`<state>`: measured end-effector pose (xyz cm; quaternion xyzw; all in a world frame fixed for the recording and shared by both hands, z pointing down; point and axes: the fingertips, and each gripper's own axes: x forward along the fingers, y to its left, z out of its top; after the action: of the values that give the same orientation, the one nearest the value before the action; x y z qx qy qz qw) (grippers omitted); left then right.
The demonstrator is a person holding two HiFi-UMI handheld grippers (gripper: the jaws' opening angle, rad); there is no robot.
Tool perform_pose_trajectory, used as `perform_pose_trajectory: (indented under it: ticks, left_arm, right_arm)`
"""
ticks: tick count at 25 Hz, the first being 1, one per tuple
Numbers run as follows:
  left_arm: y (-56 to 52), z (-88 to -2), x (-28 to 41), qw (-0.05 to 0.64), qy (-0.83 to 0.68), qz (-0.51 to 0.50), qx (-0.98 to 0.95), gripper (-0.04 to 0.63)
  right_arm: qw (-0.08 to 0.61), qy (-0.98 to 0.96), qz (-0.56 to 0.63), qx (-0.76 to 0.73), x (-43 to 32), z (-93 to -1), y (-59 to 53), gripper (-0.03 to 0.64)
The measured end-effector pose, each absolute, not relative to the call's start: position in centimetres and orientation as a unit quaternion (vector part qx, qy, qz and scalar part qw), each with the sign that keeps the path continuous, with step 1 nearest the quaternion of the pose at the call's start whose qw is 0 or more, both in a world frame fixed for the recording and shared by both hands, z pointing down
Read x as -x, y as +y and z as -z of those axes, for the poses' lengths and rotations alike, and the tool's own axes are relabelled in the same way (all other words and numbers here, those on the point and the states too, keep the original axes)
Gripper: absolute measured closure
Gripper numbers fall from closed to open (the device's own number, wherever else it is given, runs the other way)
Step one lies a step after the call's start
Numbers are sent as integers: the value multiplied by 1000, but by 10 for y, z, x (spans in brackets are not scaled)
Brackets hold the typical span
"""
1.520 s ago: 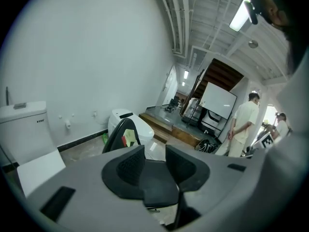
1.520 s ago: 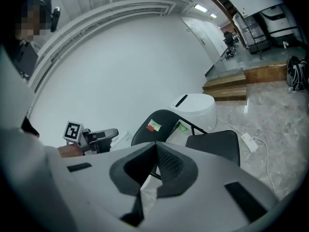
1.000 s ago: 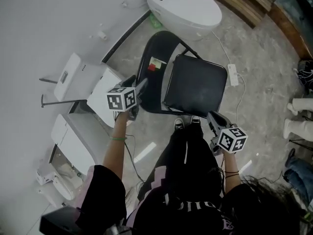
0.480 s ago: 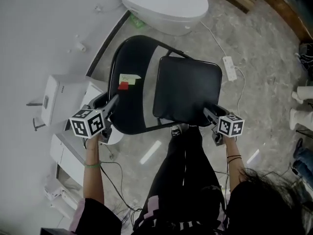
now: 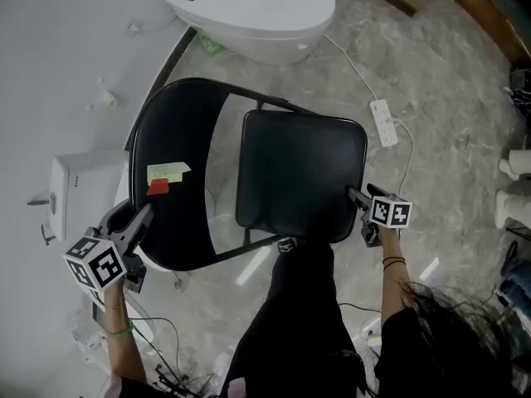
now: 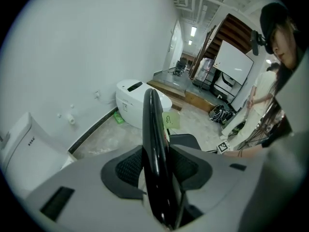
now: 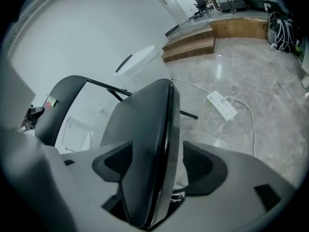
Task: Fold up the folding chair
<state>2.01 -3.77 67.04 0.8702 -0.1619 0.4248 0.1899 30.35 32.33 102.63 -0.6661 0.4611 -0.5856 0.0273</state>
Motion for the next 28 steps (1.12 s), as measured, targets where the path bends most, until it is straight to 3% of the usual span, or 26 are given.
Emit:
perform_pose_trajectory:
  ticks: [6,11,15,22,28]
  left_arm:
    - [-34,-687,-30,208,-168,-417,-868,440]
    - [-27,-702,-32,210,-139,-457,-853,446]
    - [-27,-701,-35,212,-136,-454,-855,447]
    - [-9,-679,-55,282,-82,-422,-858,508]
    - [25,-620,-87,206,-37,-466,-859,492]
  right_arm:
    - [138,505,615,590,-299,-1042,315,288]
    - [147,546,624,539,-284,-1056,302,287]
    - [225,530,633,517,-286,-1056,293,288]
    - [202,503,625,562,-294,-1042,286,290]
    - [222,526,608,552,-302,-950,256,326]
